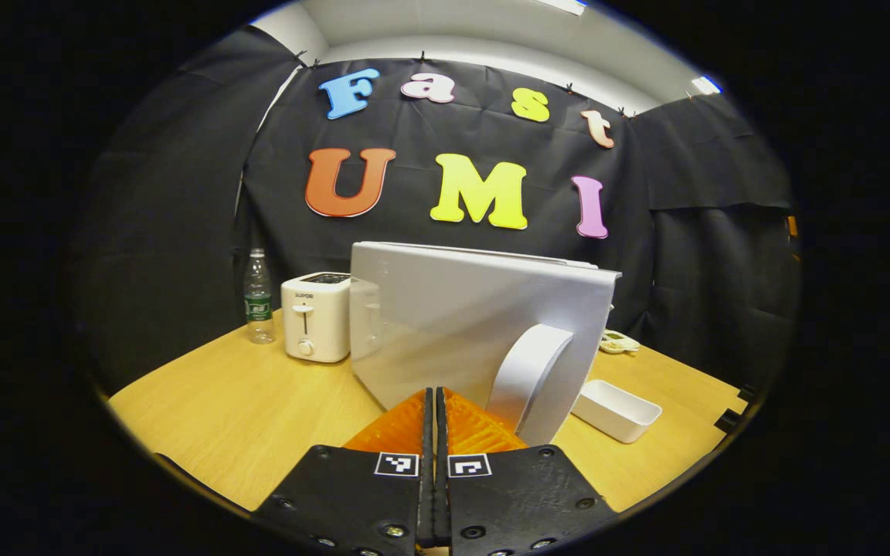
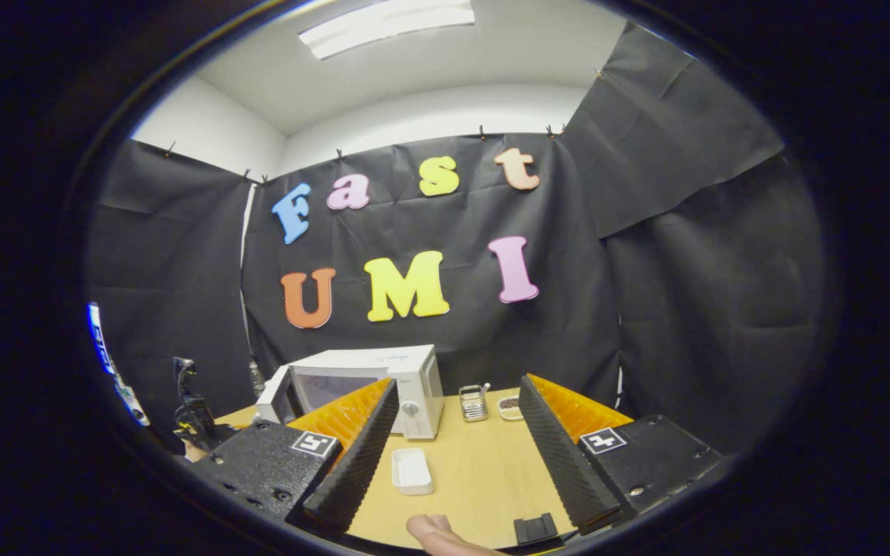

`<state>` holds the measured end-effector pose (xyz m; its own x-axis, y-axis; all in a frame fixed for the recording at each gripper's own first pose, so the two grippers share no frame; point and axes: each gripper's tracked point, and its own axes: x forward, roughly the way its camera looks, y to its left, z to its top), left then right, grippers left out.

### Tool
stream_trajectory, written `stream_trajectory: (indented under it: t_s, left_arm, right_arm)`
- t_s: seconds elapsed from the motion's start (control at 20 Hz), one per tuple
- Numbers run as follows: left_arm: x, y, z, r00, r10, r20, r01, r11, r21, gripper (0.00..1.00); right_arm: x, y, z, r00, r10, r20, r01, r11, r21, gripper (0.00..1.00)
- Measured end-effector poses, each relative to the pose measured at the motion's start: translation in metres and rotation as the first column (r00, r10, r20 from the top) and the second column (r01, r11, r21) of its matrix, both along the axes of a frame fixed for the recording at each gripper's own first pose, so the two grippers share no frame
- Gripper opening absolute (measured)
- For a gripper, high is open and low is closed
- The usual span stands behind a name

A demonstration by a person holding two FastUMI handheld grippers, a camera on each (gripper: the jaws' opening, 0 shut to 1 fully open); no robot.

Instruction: Open the microwave oven with the left hand, put the food in, and close the microwave oven.

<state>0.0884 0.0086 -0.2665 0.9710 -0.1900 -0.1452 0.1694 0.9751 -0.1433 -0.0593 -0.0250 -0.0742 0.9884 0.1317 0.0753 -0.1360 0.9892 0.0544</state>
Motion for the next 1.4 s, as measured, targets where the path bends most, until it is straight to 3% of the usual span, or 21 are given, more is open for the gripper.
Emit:
stream_trajectory:
  t_s: [0.05,0.2,0.4,0.5,0.7,1.05,1.25,1.4]
  left_arm:
    - [0.006,-0.011,0.000,1.000,-0.016,0.001,0.016,1.000,-0.010,0.00]
    - [0.027,-0.045,0.002,0.998,-0.066,0.011,0.067,0.998,-0.018,0.00]
    - [0.055,-0.083,-0.007,0.993,-0.117,0.012,0.117,0.992,0.040,0.00]
    - [0.068,-0.099,-0.010,0.991,-0.134,0.010,0.133,0.990,0.053,0.00]
    - [0.095,-0.120,0.002,0.990,-0.131,0.049,0.130,0.991,0.026,0.00]
    - [0.133,-0.138,-0.004,0.994,-0.111,0.016,0.112,0.992,-0.060,0.00]
    - [0.152,-0.141,-0.006,0.995,-0.098,0.015,0.098,0.995,-0.002,0.00]
    - [0.170,-0.146,-0.004,0.996,-0.090,0.017,0.090,0.996,-0.009,0.00]
  right_arm:
    - [-0.001,-0.007,0.002,1.000,-0.009,0.007,0.009,1.000,-0.002,0.99]
    - [-0.005,-0.025,0.000,1.000,-0.029,0.010,0.029,0.999,-0.015,0.99]
    - [-0.015,-0.029,-0.004,0.999,0.032,-0.008,-0.032,0.999,0.018,0.99]
    - [-0.011,-0.043,-0.005,1.000,0.004,-0.010,-0.004,1.000,0.022,0.99]
    - [-0.006,-0.053,-0.005,1.000,-0.011,-0.001,0.011,0.999,0.033,0.99]
    - [0.021,-0.059,-0.012,1.000,0.008,-0.010,-0.007,0.999,0.053,0.99]
    - [0.037,-0.068,-0.023,0.999,-0.008,-0.050,0.011,0.998,0.055,0.99]
    - [0.049,-0.073,-0.023,0.998,-0.023,-0.051,0.026,0.998,0.058,0.99]
